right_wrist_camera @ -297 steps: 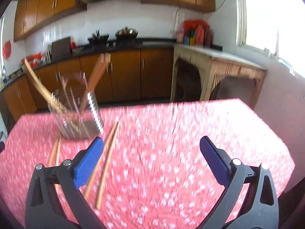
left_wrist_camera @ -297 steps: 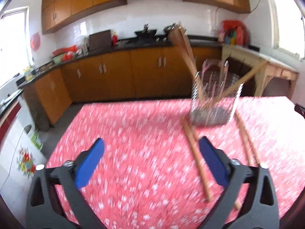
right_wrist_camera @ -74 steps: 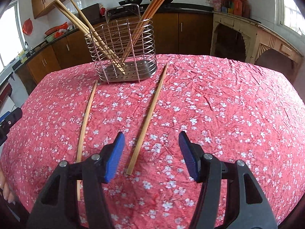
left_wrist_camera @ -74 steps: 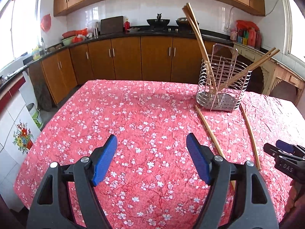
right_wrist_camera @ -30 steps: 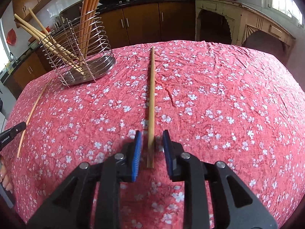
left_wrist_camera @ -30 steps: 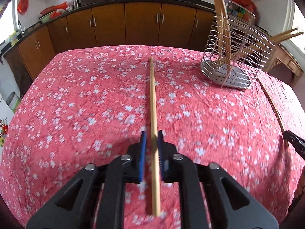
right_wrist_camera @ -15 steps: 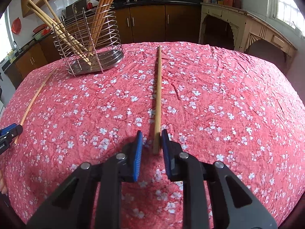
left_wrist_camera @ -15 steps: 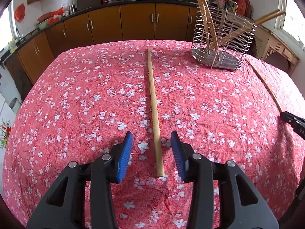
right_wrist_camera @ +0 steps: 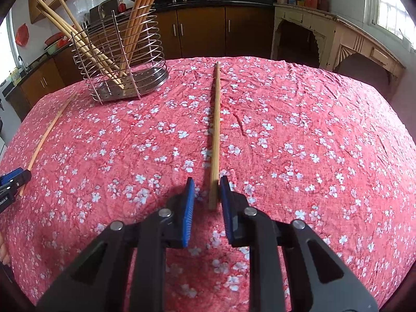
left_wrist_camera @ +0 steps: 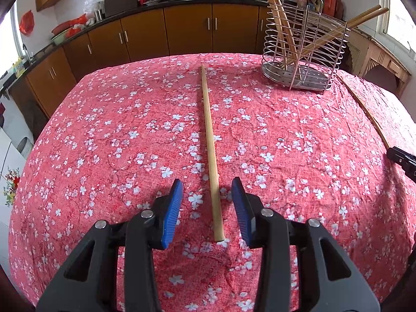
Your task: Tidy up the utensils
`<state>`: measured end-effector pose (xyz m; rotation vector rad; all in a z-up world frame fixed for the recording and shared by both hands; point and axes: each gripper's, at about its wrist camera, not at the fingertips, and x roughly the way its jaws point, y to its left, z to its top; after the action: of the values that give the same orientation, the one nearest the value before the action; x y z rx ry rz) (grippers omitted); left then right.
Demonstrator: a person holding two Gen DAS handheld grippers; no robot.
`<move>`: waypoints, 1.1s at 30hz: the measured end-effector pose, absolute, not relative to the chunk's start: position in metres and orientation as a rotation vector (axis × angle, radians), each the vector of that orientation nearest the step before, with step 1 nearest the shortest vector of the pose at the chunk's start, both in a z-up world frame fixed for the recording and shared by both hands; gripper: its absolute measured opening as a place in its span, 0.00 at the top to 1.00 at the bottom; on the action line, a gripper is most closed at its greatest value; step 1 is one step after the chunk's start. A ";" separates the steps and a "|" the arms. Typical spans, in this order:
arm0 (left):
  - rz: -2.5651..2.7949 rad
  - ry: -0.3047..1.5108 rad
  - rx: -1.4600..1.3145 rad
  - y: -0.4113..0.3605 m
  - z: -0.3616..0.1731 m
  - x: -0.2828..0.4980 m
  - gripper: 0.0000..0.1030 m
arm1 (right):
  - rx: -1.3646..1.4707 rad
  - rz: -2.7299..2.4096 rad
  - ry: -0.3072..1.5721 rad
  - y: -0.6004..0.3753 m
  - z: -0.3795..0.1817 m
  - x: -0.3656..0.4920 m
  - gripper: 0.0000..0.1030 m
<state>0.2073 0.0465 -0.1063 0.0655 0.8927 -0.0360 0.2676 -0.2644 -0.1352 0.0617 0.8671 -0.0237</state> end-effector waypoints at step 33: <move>-0.040 0.893 0.053 0.049 -0.106 0.208 0.61 | 0.069 -0.020 0.867 -0.265 -0.136 0.267 0.80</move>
<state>0.2081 0.0490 -0.1055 0.0528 0.8927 -0.0402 0.2673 -0.2649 -0.1357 0.0689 0.8673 -0.0203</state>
